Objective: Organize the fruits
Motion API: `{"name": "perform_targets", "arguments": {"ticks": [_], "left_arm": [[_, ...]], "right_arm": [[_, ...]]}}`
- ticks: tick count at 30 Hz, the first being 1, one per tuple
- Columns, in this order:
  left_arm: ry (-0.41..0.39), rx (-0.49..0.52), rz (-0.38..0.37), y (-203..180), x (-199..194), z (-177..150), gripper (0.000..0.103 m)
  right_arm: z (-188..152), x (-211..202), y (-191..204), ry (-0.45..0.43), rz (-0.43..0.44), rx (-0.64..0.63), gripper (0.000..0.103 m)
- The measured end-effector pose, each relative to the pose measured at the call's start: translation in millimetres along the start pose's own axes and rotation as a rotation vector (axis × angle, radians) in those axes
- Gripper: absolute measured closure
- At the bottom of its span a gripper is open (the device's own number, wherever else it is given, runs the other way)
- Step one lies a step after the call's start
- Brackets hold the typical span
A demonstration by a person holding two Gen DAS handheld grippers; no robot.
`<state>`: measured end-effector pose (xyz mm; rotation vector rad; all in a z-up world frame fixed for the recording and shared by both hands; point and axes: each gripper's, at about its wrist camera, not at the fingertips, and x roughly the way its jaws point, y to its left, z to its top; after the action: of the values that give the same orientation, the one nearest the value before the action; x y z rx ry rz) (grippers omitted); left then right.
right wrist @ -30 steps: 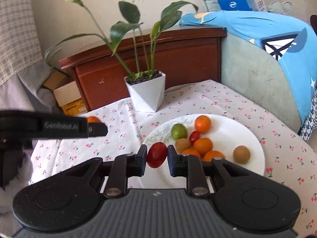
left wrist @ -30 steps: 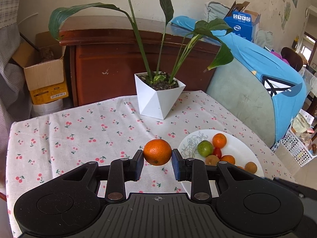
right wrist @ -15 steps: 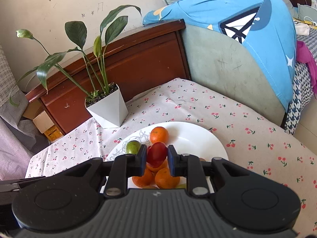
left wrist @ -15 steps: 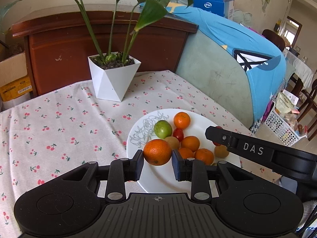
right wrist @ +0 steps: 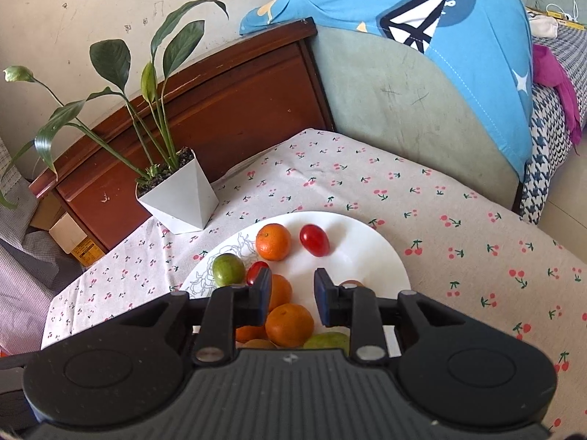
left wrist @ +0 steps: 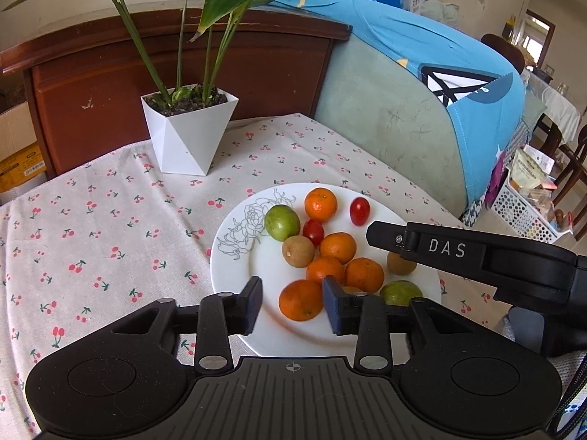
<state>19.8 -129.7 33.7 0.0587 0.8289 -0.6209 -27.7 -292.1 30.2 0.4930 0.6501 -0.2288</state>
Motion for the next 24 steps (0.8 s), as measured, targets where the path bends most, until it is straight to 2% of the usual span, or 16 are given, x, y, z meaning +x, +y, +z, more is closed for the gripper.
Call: {"name": "perform_targets", "arguments": {"ticks": [2, 4, 7, 9, 11, 15, 17, 24], "left_arm": [[-0.012, 0.009, 0.015, -3, -4, 1, 0.042], [-0.023, 0.029, 0.019, -6, -8, 2, 0.041], [-0.012, 0.035, 0.044, -10, -13, 4, 0.028], [-0.004, 0.027, 0.049, -11, -16, 4, 0.027], [0.0, 0.02, 0.058, -11, -20, 5, 0.025], [0.011, 0.003, 0.092, -12, -26, 6, 0.021], [0.023, -0.007, 0.112, -12, -28, 6, 0.021], [0.072, -0.058, 0.164, -8, -33, -5, 0.018]], "right_arm": [[1, -1, 1, 0.003, 0.002, 0.004, 0.068], [4, -4, 2, 0.001, -0.007, -0.005, 0.065], [7, -11, 4, -0.008, -0.032, -0.026, 0.057], [10, -17, 3, -0.014, -0.045, -0.026, 0.055], [13, -22, 2, -0.006, -0.065, -0.022, 0.046], [16, -36, -4, -0.009, -0.08, 0.009, 0.041], [16, -43, -6, -0.011, -0.098, 0.017, 0.035], [4, -57, -9, 0.028, -0.136, 0.045, 0.028]]}}
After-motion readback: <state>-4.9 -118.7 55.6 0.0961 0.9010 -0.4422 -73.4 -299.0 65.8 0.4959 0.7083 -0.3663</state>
